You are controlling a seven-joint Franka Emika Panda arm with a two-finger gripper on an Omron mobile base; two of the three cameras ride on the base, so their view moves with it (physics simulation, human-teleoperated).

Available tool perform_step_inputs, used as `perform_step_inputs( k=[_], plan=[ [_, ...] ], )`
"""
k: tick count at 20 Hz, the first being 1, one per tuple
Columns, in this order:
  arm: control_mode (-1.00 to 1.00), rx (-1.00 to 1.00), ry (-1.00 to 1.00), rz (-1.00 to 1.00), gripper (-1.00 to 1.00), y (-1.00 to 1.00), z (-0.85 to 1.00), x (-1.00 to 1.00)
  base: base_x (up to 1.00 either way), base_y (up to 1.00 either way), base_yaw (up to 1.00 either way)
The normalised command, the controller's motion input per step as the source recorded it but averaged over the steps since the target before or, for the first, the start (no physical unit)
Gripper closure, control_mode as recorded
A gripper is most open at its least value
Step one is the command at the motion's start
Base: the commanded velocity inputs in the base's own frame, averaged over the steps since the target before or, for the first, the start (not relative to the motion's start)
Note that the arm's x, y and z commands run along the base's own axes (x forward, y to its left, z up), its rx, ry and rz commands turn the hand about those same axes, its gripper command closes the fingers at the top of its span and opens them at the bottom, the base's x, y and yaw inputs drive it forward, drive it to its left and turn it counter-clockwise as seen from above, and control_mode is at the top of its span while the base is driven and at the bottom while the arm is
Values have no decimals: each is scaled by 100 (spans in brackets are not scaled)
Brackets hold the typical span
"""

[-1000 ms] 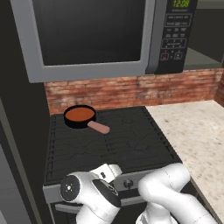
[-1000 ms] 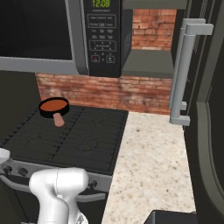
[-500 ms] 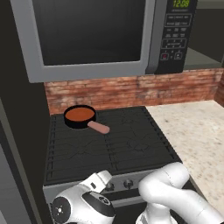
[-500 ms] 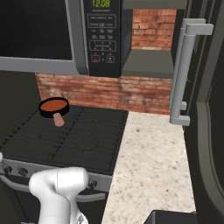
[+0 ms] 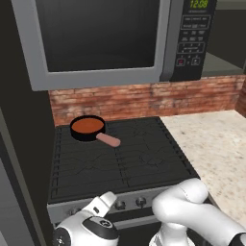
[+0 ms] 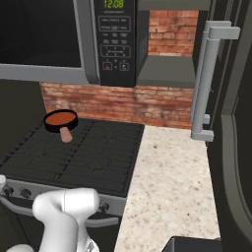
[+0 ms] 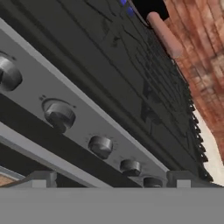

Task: Wait until the marinara sauce is simmered to a deep red color and then turn off the stove.

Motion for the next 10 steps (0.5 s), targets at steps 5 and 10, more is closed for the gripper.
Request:
perform_step_inputs(
  k=[5,10],
  plan=[
    [-100,-14,13,0,-100,1,-22,25,0,0,0],
    [-100,-15,14,-1,-100,2,-17,25,0,0,0]
  ],
)
